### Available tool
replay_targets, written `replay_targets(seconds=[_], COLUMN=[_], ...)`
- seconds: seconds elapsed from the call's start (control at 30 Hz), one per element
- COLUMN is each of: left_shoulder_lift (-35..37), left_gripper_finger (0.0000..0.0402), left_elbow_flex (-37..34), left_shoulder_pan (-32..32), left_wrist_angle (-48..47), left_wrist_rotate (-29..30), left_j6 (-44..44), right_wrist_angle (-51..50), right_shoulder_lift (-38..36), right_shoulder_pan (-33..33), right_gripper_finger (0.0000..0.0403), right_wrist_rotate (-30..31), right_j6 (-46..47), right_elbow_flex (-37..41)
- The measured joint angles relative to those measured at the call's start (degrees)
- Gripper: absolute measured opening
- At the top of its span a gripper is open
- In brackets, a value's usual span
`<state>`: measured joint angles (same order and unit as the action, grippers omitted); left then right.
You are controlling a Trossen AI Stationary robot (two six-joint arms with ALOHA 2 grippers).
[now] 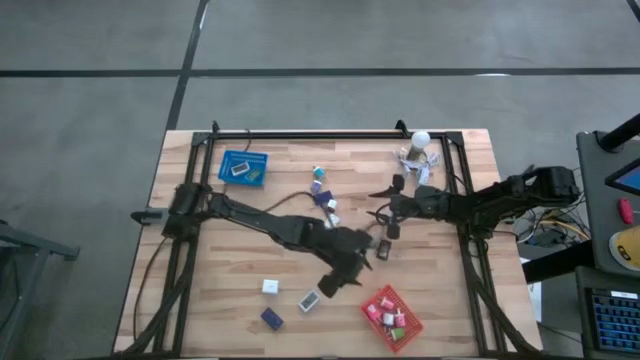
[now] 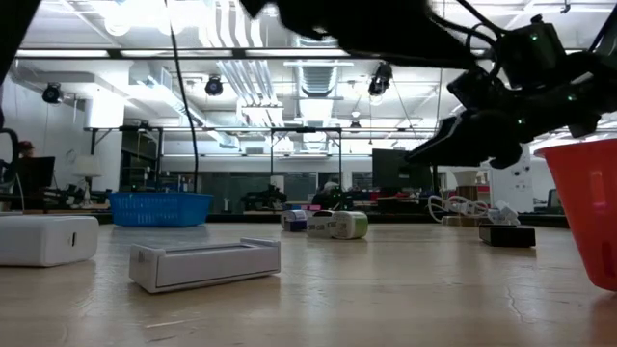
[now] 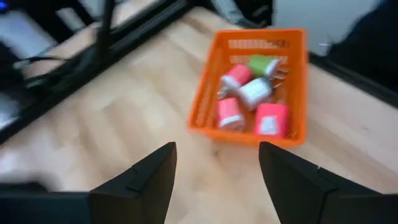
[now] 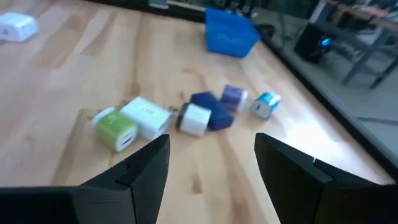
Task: Pick & Place Office items
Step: Put the black digital clock into the blue bin
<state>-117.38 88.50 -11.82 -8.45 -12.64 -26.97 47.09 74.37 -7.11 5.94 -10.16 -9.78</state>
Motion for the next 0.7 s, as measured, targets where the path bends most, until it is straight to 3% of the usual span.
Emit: replay_targets(seconds=[0.3,0.5,0.7], left_shoulder_lift=[19.78,29.60,34.50], left_gripper_finger=[0.0232,0.0232,0.0232], left_elbow_flex=[-31.87,-48.16,-58.97], left_shoulder_pan=[0.53,0.55,0.56], left_wrist_angle=[29.11,39.58,46.68], left_wrist_rotate=[12.25,18.63,23.58], left_j6=[6.63,12.33,15.87], right_wrist_angle=[-13.06,-34.61,-56.30], right_shoulder_lift=[-1.48,-2.25,-2.29], right_shoulder_pan=[0.50,3.05,7.16], right_gripper_finger=[0.0231,0.0231,0.0231], right_wrist_rotate=[-5.62,-9.26,-10.88], right_j6=[2.60,2.83,2.64], right_elbow_flex=[-4.06,-13.66,-25.38])
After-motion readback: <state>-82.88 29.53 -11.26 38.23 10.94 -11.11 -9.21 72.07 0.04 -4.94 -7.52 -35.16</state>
